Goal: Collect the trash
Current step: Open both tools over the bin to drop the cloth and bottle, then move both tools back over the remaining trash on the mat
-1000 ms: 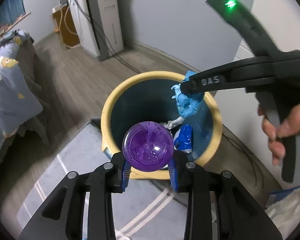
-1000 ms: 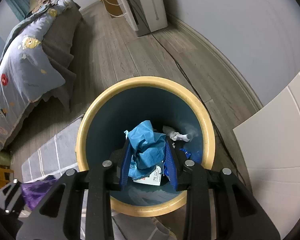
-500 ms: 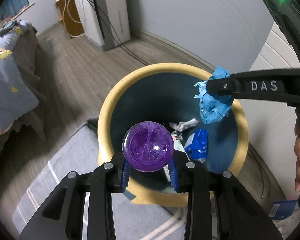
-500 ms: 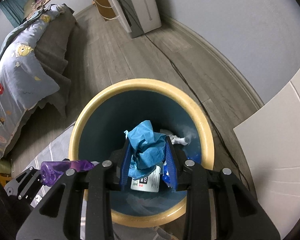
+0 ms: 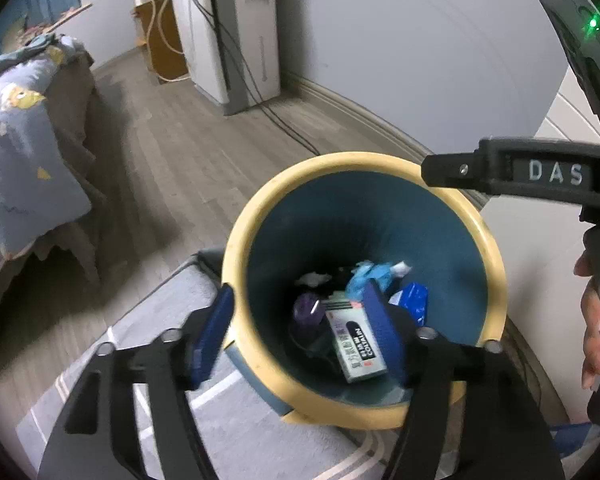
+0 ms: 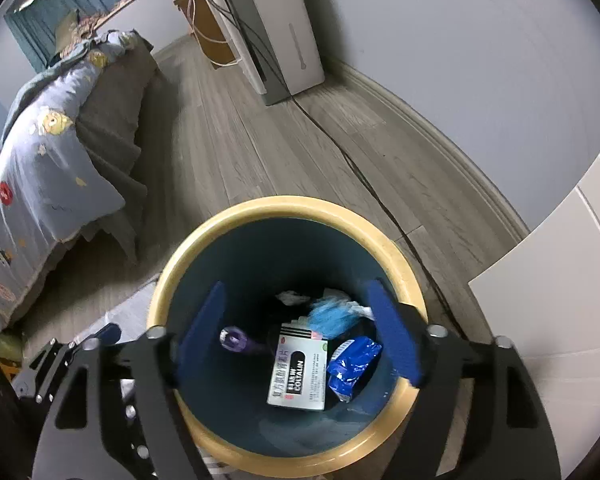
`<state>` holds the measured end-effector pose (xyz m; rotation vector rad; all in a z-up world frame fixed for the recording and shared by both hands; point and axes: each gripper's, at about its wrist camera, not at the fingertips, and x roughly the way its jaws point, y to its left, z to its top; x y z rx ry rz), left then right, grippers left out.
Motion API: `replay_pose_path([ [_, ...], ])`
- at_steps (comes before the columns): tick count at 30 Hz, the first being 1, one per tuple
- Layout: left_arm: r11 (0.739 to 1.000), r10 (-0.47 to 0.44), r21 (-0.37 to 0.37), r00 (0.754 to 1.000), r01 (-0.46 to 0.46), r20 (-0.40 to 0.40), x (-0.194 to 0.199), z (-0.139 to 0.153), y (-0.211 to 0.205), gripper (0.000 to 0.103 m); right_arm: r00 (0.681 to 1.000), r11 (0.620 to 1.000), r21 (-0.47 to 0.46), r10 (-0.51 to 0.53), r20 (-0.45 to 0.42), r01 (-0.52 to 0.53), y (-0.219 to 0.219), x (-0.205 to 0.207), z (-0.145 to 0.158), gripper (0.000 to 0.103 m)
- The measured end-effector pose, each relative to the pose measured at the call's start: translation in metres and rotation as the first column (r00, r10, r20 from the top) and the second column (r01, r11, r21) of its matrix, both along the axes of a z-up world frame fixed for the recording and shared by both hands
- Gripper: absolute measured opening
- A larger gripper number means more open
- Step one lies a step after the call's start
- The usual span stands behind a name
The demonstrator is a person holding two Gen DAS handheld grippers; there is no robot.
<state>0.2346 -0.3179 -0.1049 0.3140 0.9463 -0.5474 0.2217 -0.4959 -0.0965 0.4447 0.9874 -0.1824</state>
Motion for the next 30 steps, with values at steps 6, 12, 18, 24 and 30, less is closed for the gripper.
replay_pose_path([
  [6,0.999,0.035,-0.021,0.998,-0.035,0.046,-0.014,0.018,0.017,0.094,0.999,1.0,-0.021,-0.014,0.033,0.015,0.002,-0.007,0.015,0.097],
  [12,0.993,0.107,-0.06,0.994,-0.105,0.035,-0.031,0.038,0.054,0.095,0.999,1.0,-0.026,-0.011,0.048,0.012,0.007,-0.018,0.032,0.097],
  [18,0.986,0.159,-0.065,0.987,-0.156,0.036,-0.051,0.058,0.1,0.095,0.998,0.999,-0.03,0.033,0.062,-0.031,0.031,-0.033,0.051,0.097],
  [24,0.975,0.216,-0.06,0.975,-0.213,0.046,-0.08,0.077,0.161,0.096,0.991,0.994,-0.054,0.102,0.081,-0.097,0.076,-0.051,0.069,0.097],
  [30,0.962,0.274,-0.034,0.955,-0.272,0.11,-0.112,0.093,0.222,0.097,0.975,0.979,-0.044,0.203,0.092,-0.199,0.132,-0.068,0.077,0.097],
])
